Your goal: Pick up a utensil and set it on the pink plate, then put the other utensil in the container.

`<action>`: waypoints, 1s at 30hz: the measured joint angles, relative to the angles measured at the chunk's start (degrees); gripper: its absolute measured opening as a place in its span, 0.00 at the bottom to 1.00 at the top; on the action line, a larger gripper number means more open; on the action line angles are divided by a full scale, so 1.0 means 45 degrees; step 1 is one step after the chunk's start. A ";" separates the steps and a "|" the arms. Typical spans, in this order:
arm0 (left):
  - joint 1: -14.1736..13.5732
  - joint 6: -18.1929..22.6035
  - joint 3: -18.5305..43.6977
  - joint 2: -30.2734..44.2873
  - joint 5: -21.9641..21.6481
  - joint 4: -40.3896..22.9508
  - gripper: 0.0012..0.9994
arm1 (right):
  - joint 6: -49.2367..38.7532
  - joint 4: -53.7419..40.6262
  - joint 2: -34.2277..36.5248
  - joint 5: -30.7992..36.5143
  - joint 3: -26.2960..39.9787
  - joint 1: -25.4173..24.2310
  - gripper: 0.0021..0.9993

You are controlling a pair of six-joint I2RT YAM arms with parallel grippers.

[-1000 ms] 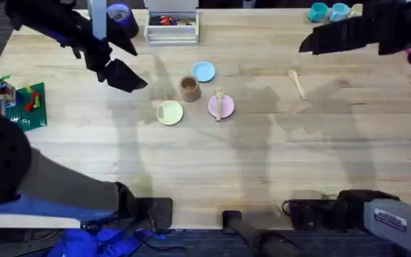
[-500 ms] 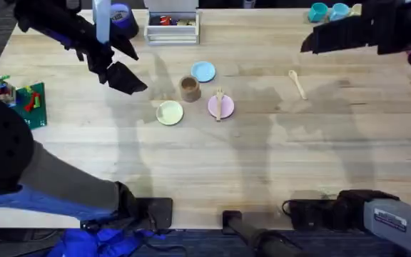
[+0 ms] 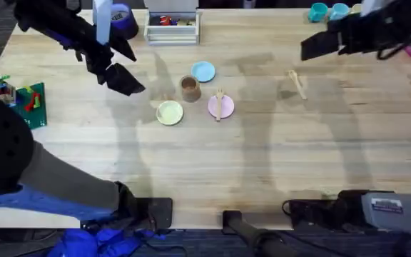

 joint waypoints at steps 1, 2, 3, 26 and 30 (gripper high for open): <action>0.0000 0.0000 0.0000 0.0001 -0.0008 0.0000 0.99 | -0.0028 0.0100 0.0374 0.0074 0.0000 0.0000 1.00; 0.0000 0.0000 0.0000 -0.0002 -0.0030 0.0000 0.99 | -0.0042 0.0179 0.0700 0.0124 0.0000 0.0000 1.00; 0.0000 0.0000 0.0000 0.0000 -0.0049 0.0000 0.99 | -0.0045 0.0254 0.1032 0.0174 0.0000 0.0000 1.00; 0.0000 0.0000 0.0000 -0.0002 -0.0151 0.0010 0.99 | -0.0144 0.2035 0.5204 0.0626 0.0000 0.0000 1.00; 0.0000 0.0000 0.0000 0.0000 -0.0151 0.0010 0.99 | -0.0144 0.2484 0.5546 0.0704 0.0015 0.0005 1.00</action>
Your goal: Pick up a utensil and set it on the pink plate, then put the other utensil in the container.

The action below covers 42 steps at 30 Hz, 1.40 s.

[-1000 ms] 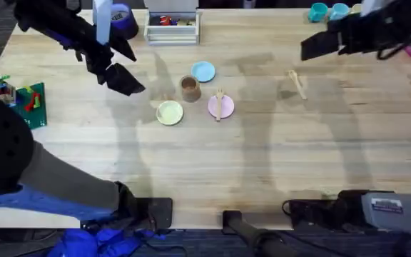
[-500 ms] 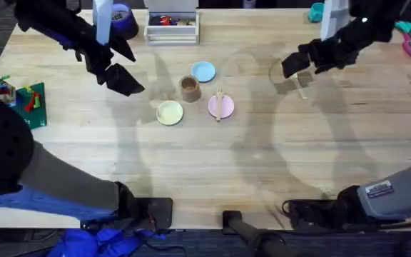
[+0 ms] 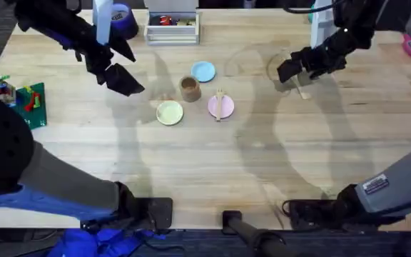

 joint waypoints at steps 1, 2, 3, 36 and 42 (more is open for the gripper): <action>0.0000 0.0000 0.0000 0.0002 0.0000 0.0000 0.99 | 0.0005 0.0030 0.0005 -0.0002 0.0018 0.0000 1.00; 0.0000 0.0000 0.0000 0.0002 -0.0004 -0.0001 0.99 | 0.0001 0.0128 0.0021 0.0003 0.0029 0.0000 1.00; 0.0000 0.0000 0.0000 -0.0002 -0.0003 -0.0005 0.99 | 0.0005 0.0134 0.0060 0.0031 0.0048 0.0000 1.00; 0.0000 0.0000 0.0000 -0.0002 -0.0039 0.0000 0.99 | 0.1000 -0.1297 0.0359 0.0954 0.0447 0.0515 0.34; 0.0000 0.0000 0.0000 -0.0002 -0.0039 0.0005 1.00 | 0.1185 -0.1373 0.0359 0.0942 0.0447 0.0510 0.21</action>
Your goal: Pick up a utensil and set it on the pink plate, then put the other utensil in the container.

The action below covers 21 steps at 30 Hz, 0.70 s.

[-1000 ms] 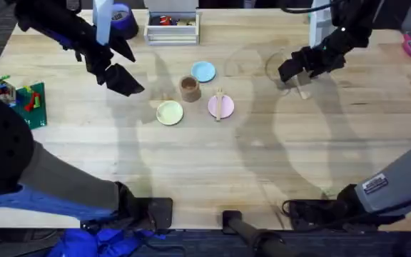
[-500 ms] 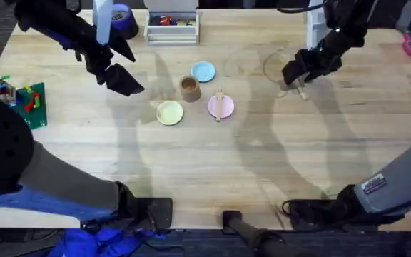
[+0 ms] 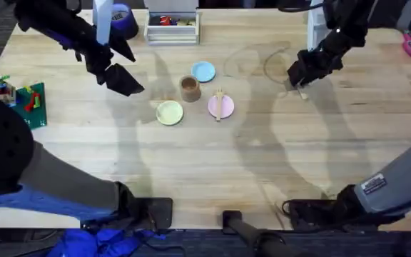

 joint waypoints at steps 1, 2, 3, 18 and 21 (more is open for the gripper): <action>0.0000 0.0000 0.0000 0.0005 0.0000 -0.0005 0.99 | 0.0053 -0.0016 0.0000 -0.0002 0.0000 0.0005 0.19; 0.0000 0.0000 0.0000 0.0000 0.0000 -0.0005 0.99 | 0.0108 -0.0027 0.0000 -0.0016 0.0000 0.0003 0.16; 0.0000 0.0000 0.0000 0.0000 0.0000 0.0000 0.99 | 0.0171 -0.0046 0.0000 -0.0049 0.0000 0.0003 0.12; 0.0000 0.0000 0.0000 0.0005 0.0000 -0.0005 0.99 | 0.0219 -0.0330 -0.0001 -0.0240 0.0049 0.0001 0.04; 0.0000 0.0000 0.0000 0.0000 0.0000 -0.0005 0.99 | 0.0219 -0.0293 0.0000 -0.0245 0.0049 0.0000 0.04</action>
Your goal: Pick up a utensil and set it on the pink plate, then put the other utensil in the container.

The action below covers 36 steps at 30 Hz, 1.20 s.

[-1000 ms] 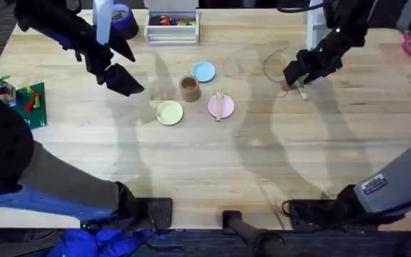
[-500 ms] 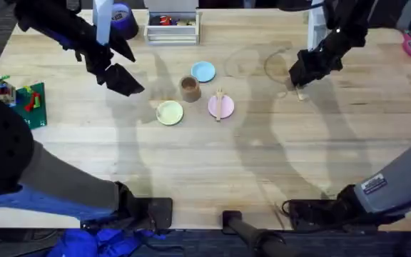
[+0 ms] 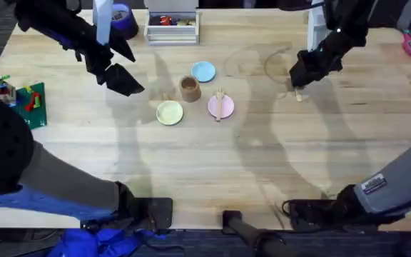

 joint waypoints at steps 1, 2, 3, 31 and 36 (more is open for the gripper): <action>0.0000 0.0000 0.0000 0.0001 0.0000 0.0000 0.99 | 0.0000 0.0003 -0.0003 0.0000 0.0007 0.0004 0.04; 0.0000 0.0000 0.0000 0.0001 0.0000 0.0000 0.99 | 0.0000 -0.0008 0.0000 0.0000 0.0021 0.0004 0.04; 0.0000 0.0000 0.0000 0.0000 0.0000 0.0000 0.99 | 0.0000 -0.0033 0.0000 0.0000 0.0038 0.0004 0.03; 0.0000 0.0000 0.0000 0.0000 0.0000 0.0000 0.99 | -0.3904 0.1755 -0.2933 -0.4733 0.0865 0.0053 0.03; 0.0000 0.0000 0.0000 0.0004 0.0000 0.0000 0.99 | -0.4712 0.3339 -0.3269 -0.7017 0.0869 0.0053 0.03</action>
